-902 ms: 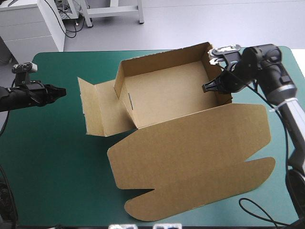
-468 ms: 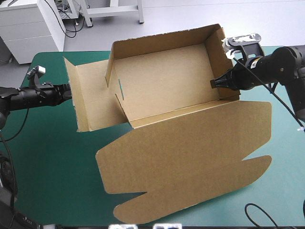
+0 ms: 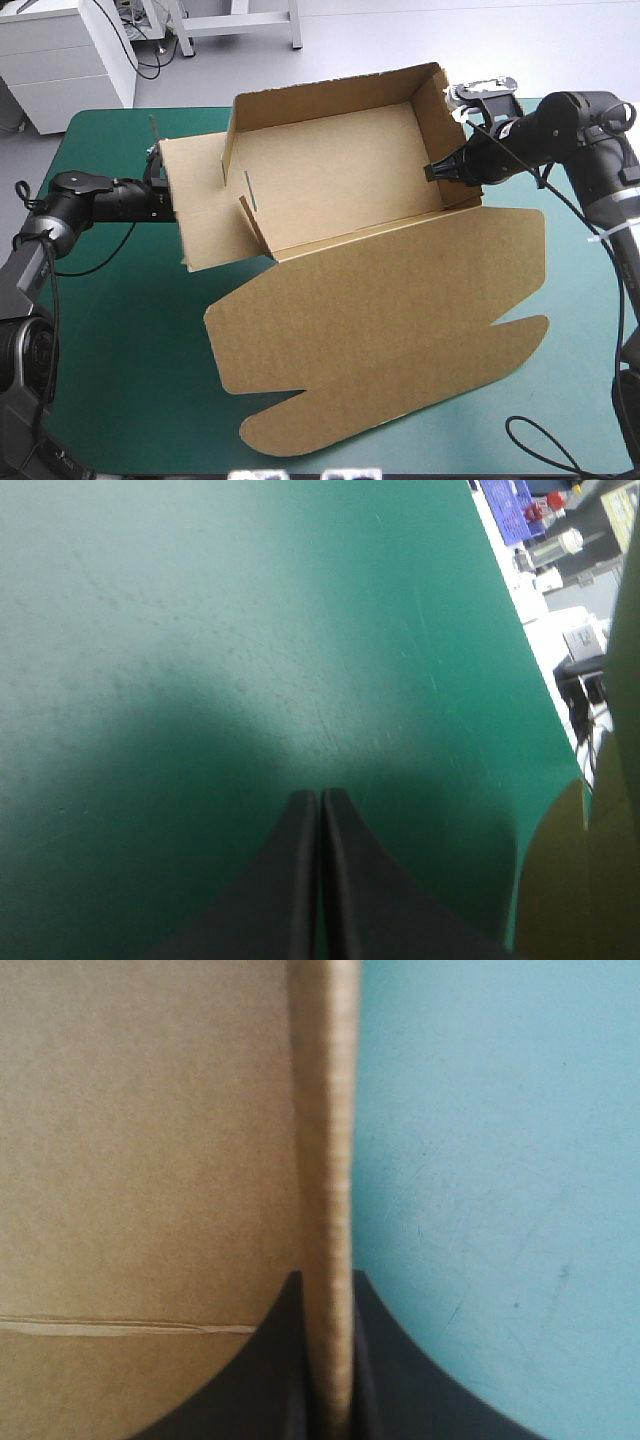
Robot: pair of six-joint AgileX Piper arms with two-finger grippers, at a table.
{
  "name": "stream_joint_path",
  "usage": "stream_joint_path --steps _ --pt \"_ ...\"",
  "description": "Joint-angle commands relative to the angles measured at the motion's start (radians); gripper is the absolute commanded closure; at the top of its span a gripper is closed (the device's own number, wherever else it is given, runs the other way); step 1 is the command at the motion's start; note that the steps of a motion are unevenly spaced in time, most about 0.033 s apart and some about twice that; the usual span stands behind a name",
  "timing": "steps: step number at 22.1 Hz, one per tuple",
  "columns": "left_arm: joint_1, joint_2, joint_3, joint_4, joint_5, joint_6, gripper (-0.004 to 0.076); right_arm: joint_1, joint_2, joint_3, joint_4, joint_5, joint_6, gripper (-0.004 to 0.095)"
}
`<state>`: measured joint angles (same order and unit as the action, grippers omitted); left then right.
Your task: Fold the box
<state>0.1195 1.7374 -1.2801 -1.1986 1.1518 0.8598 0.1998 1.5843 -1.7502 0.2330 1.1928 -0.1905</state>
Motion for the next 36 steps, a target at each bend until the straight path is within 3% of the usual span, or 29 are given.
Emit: stream_joint_path --steps 1,3,9,11,13,26,29,36 --pt "-0.037 -0.047 -0.023 -0.066 0.046 0.013 0.0731 -0.005 0.006 -0.033 0.018 -0.113 0.012 0.0925" --pt "-0.037 -0.056 -0.023 -0.063 0.039 0.011 0.0731 -0.005 0.028 -0.033 0.011 -0.122 0.027 0.0924" --pt "-0.049 -0.153 -0.023 0.014 -0.124 -0.090 0.0731 0.010 0.058 -0.032 -0.021 -0.126 0.070 0.0919" --pt "-0.088 -0.217 -0.023 0.075 -0.253 -0.132 0.0731 0.059 0.060 -0.032 -0.110 -0.134 0.105 0.0916" --pt "-0.125 -0.269 -0.023 0.101 -0.309 -0.141 0.0731 0.100 0.069 -0.032 -0.172 -0.143 0.137 0.0916" --pt "-0.157 -0.289 -0.025 0.118 -0.258 -0.188 0.0724 0.137 0.087 -0.032 -0.174 -0.143 0.163 0.0916" --pt "-0.157 -0.289 -0.025 0.153 -0.235 -0.153 0.0645 0.137 0.087 -0.032 -0.176 -0.143 0.163 0.0916" --pt "-0.155 -0.289 -0.040 0.147 -0.241 -0.189 0.0307 0.137 0.087 -0.032 -0.187 -0.138 0.159 0.0916"
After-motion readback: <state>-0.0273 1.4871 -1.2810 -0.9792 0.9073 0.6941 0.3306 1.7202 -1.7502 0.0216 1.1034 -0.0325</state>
